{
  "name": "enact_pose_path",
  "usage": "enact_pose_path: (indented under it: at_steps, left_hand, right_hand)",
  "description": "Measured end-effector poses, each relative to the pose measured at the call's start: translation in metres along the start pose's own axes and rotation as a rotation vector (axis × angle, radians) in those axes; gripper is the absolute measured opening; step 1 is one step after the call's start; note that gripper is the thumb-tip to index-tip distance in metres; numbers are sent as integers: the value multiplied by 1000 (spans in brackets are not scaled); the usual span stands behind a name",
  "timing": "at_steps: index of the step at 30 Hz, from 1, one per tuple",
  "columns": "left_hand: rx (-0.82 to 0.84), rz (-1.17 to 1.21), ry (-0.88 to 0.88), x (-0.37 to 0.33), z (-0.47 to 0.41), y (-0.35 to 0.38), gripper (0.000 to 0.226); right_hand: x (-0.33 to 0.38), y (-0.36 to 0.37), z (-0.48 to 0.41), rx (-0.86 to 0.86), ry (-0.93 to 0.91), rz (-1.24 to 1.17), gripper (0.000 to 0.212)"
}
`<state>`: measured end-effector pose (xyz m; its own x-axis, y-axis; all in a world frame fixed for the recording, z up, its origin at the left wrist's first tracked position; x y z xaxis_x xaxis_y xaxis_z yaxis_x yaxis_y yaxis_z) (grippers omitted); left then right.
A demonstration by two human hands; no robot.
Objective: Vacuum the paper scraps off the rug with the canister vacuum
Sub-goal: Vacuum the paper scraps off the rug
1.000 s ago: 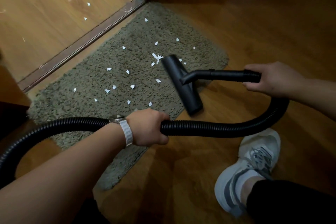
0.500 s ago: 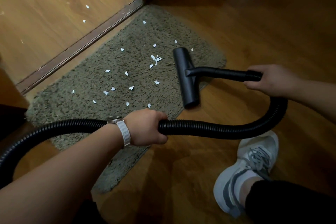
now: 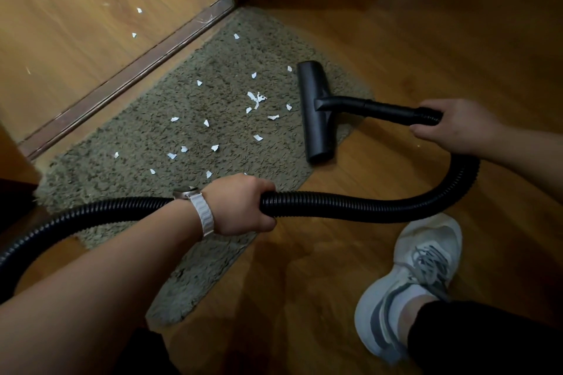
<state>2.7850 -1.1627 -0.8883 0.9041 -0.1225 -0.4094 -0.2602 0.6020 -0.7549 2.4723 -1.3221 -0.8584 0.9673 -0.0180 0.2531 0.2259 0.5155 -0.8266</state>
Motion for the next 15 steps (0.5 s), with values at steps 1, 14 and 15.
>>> enact_pose_path:
  at_steps: [1, 14, 15]
  left_hand:
    - [-5, 9, -1, 0, 0, -1, 27]
    - [-293, -75, -52, 26, 27, -32, 34]
    - [-313, -85, -54, 28, 29, -33, 36]
  right_hand:
    - [0, -1, -1, -1, 6, -11, 27]
    - [66, 9, -10, 11, -158, 113, 17]
    - [71, 9, -10, 9, -173, 121, 16]
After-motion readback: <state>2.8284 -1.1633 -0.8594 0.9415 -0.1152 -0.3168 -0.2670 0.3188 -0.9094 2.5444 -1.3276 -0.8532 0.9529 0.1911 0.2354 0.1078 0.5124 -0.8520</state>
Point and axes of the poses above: each hand's wrist, its own z-axis away from the middle knuckle, its own y-axis out of the palm, x = y × z, the point moved 6 cm from there along -z, towards the middle knuckle, and after that the axes turned 3 degrees about y, right-handed, at the moved point
